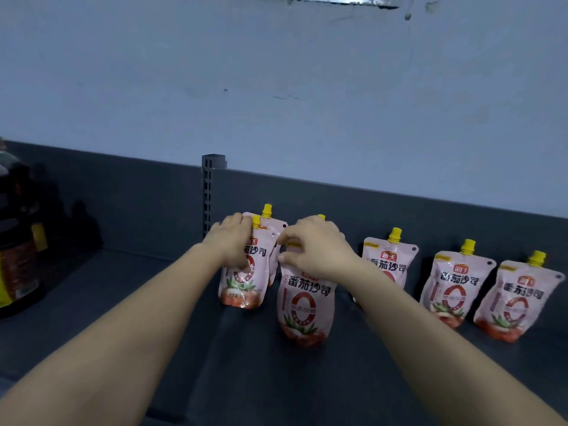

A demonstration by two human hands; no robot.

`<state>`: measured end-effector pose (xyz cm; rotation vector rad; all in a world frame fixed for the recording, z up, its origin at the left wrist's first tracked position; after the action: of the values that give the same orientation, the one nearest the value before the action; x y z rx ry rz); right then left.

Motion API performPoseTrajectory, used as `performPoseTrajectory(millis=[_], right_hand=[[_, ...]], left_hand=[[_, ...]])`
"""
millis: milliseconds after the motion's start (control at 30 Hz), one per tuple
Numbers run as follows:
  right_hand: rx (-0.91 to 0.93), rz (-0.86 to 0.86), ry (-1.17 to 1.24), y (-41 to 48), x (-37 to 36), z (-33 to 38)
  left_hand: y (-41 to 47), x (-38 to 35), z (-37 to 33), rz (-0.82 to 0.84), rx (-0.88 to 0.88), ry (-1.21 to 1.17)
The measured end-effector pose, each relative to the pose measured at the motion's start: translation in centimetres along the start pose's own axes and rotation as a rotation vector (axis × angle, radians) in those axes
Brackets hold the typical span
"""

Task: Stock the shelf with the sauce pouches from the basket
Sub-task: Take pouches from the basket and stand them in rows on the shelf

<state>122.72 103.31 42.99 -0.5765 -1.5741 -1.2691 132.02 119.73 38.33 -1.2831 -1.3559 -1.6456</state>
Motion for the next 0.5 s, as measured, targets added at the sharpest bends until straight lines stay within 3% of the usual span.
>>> performPoseTrajectory(millis=[167, 333, 500], right_hand=[[0.005, 0.007, 0.026, 0.0, -0.1, -0.1], [0.001, 0.007, 0.032, -0.2, -0.2, -0.2], [-0.008, 0.005, 0.025, -0.2, -0.3, 0.0]], left_hand=[[0.6, 1.0, 1.2, 0.028, 0.044, -0.200], [0.0, 1.4, 1.1, -0.049, -0.005, -0.400], [-0.4, 1.0, 1.2, -0.071, 0.002, -0.430]])
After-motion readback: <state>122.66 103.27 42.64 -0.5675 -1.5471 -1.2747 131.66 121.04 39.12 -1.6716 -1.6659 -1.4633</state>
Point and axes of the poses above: each hand's wrist, its own y-axis towards the middle knuckle, its own x-axis out of the back of the hand, z = x × y, the point moved 2 cm from there along y, towards the middle knuckle, and after that the axes turned 5 degrees about -z, right-handed, at the moved point
